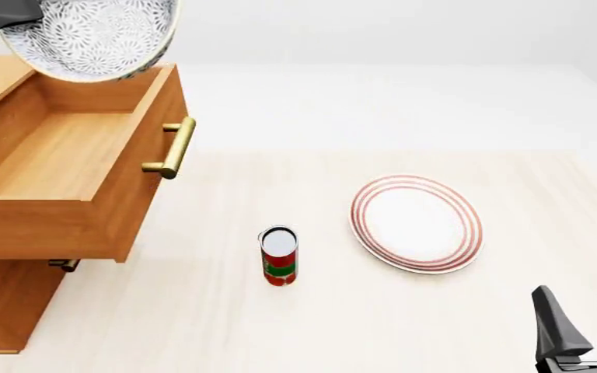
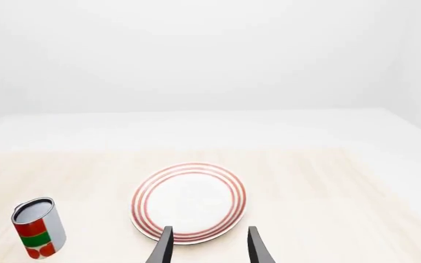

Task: Put the bowl in the top drawer of the cabinet.

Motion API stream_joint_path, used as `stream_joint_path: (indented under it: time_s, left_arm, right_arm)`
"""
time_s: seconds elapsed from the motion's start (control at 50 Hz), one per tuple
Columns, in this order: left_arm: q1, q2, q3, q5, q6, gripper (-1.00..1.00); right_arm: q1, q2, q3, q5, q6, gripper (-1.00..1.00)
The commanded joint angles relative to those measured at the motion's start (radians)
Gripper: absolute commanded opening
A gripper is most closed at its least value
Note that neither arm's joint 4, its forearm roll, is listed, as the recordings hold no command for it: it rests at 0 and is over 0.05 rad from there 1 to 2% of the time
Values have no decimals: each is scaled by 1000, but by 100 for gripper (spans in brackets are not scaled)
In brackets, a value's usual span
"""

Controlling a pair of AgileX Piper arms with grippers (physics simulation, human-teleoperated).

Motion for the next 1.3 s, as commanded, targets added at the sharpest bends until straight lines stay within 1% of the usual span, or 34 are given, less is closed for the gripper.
stream_joint_path:
  time_s: [0.02, 0.16, 0.36, 0.52, 0.64, 0.72, 0.98, 1.14, 1.3]
  left_arm:
    - [54, 0, -20, 30, 0, -100]
    - [75, 18, -59, 53, 4, -100]
    - [100, 43, -80, 69, -13, -100]
    - [133, 60, -122, 105, -20, -100]
    - [147, 64, -118, 111, -23, -100]
    - [156, 72, -132, 123, -24, -100]
    - [194, 94, -134, 133, -10, -100]
    - [207, 112, -158, 143, -2, -100]
    - [237, 117, -143, 134, 4, -100]
  right_arm:
    - [0, 0, 0, 0, 0, 100]
    - [0, 0, 0, 0, 0, 100]
    - [0, 0, 0, 0, 0, 100]
    - [0, 0, 0, 0, 0, 100]
    - [0, 0, 0, 0, 0, 100]
    - [0, 0, 0, 0, 0, 100]
    - [0, 0, 0, 0, 0, 100]
    - [0, 0, 0, 0, 0, 100]
    - [0, 0, 0, 0, 0, 100]
